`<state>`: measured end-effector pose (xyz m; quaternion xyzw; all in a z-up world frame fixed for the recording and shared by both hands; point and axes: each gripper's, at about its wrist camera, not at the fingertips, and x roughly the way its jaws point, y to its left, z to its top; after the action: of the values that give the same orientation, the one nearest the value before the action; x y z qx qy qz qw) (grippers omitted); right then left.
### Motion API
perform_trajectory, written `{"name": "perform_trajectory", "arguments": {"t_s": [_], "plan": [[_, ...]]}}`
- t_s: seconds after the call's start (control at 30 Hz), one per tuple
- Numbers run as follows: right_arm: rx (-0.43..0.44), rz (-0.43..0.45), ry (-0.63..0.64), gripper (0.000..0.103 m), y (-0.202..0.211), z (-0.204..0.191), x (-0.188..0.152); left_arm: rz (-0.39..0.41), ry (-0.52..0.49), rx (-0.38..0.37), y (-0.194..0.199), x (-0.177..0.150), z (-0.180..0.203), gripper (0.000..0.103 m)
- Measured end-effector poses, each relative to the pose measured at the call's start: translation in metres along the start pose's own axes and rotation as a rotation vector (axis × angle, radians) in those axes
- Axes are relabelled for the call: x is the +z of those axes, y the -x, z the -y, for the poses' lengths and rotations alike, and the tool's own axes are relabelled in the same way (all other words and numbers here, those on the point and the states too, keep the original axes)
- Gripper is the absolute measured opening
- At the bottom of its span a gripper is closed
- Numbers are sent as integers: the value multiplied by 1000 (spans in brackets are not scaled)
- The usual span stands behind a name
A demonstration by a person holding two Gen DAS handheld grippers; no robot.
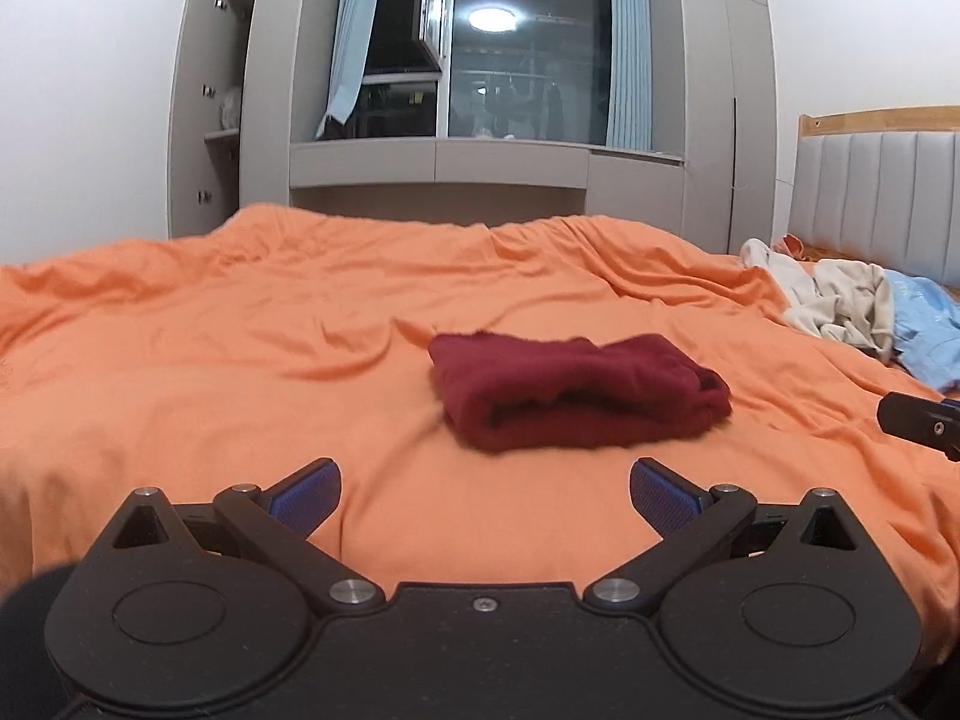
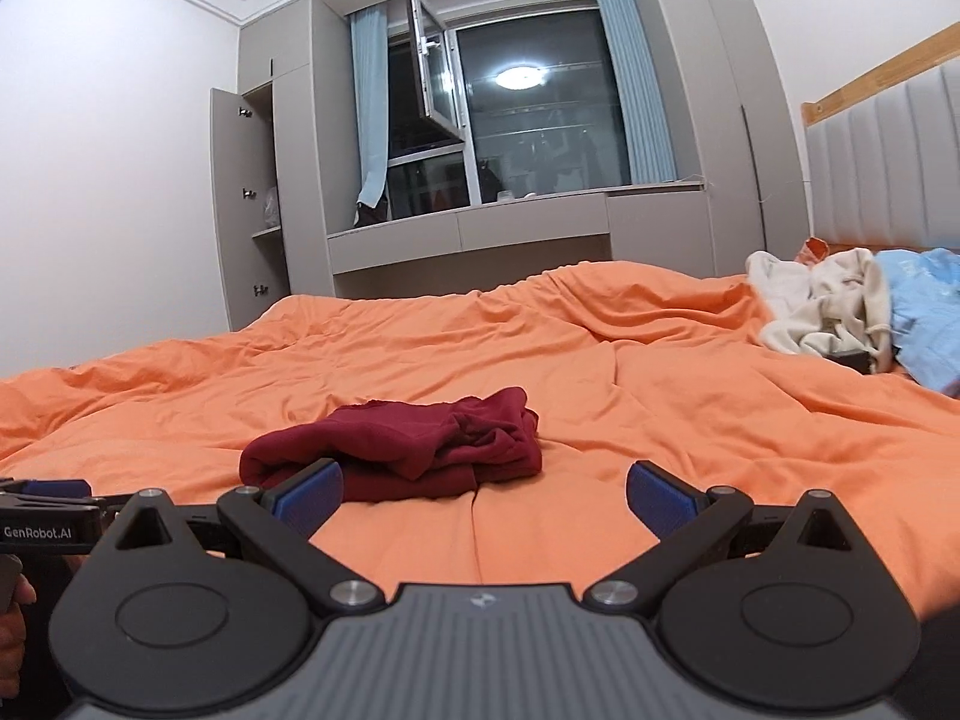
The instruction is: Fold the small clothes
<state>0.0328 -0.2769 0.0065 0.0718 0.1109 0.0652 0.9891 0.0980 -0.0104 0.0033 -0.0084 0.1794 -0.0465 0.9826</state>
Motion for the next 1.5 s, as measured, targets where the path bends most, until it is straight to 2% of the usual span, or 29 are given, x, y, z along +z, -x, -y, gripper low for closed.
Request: {"name": "perform_trajectory", "arguments": {"t_s": [0.17, 1.5], "plan": [[-3, 8, -10, 103, 12, -1, -4, 5, 1, 4, 11, -8, -1, 102], [-6, -30, 21, 103, 3, -7, -9, -28, 23, -1, 2, -11, -7, 102]]}}
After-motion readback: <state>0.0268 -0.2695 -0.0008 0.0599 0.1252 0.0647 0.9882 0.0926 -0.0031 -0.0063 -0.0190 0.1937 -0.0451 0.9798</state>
